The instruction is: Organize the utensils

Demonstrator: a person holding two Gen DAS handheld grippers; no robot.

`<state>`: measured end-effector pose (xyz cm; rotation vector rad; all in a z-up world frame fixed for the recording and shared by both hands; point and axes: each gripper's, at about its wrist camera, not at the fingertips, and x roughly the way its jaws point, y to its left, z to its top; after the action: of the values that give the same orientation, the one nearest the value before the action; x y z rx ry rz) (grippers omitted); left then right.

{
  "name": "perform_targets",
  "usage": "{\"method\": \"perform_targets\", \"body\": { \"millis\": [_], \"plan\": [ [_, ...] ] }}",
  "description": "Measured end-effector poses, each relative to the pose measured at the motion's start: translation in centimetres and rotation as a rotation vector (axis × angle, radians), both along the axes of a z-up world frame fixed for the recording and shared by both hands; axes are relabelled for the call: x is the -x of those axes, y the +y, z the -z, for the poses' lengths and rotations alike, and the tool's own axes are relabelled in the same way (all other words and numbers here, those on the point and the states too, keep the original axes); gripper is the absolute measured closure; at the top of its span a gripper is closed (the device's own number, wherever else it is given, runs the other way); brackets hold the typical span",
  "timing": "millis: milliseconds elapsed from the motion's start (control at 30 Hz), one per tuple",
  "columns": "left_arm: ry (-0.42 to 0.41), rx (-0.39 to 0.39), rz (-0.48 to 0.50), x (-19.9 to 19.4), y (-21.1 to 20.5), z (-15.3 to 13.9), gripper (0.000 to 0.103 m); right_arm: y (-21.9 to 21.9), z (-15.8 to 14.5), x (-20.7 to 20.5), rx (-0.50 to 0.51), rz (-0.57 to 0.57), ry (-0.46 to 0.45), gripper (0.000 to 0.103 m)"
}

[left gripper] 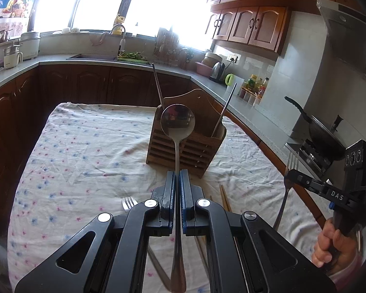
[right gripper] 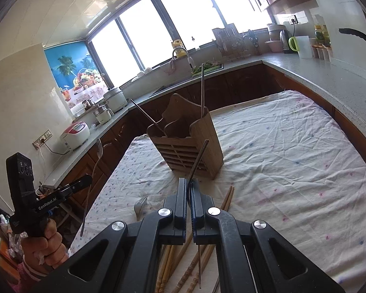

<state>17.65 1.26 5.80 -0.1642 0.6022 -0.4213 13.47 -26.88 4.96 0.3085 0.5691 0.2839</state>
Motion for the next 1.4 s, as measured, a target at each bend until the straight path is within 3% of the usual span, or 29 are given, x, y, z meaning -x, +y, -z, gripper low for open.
{"method": "perform_targets", "body": {
  "millis": [100, 333, 467, 567, 633, 767, 900, 1000, 1100, 1133, 1167, 1400],
  "plan": [
    [0.056, -0.040, 0.038, -0.3, -1.0, 1.5, 0.100, -0.2, 0.2, 0.0, -0.018, -0.005, 0.008, 0.100],
    [0.287, -0.133, 0.121, -0.9, -3.6, 9.8, 0.100, -1.4, 2.2, 0.6, -0.047, 0.010, 0.066, 0.100],
    [0.361, -0.163, 0.138, -1.1, -4.1, 12.5, 0.099, -2.2, 2.8, 0.9, -0.059, 0.020, 0.078, 0.100],
    [0.378, -0.192, 0.142, -1.1, -4.4, 12.1, 0.098, -2.8, 2.9, 0.9, -0.068, 0.025, 0.080, 0.100],
    [0.359, -0.227, 0.135, -1.6, -4.8, 11.5, 0.077, -3.0, 3.0, 0.8, -0.074, 0.026, 0.080, 0.100],
    [0.328, -0.253, 0.143, -3.2, -5.3, 10.8, 0.073, -3.2, 3.3, 0.6, -0.082, 0.027, 0.087, 0.100],
    [0.347, -0.313, 0.154, -5.6, -6.6, 11.7, 0.056, -3.4, 3.7, 0.3, -0.091, 0.030, 0.101, 0.100],
    [0.340, -0.339, 0.164, -6.7, -7.3, 12.0, 0.048, -3.7, 3.9, 0.1, -0.096, 0.033, 0.108, 0.100],
    [0.318, -0.361, 0.175, -7.1, -7.9, 12.1, 0.052, -4.0, 4.0, 0.0, -0.099, 0.041, 0.114, 0.100],
    [0.308, -0.363, 0.182, -7.1, -8.1, 12.1, 0.065, -4.1, 4.0, 0.0, -0.103, 0.043, 0.115, 0.100],
    [0.301, -0.366, 0.188, -7.1, -8.2, 12.1, 0.070, -4.2, 4.1, 0.0, -0.105, 0.046, 0.116, 0.100],
    [0.258, -0.370, 0.207, -6.0, -8.3, 11.4, 0.071, -4.3, 3.9, 0.1, -0.108, 0.049, 0.112, 0.100]
  ]
}}
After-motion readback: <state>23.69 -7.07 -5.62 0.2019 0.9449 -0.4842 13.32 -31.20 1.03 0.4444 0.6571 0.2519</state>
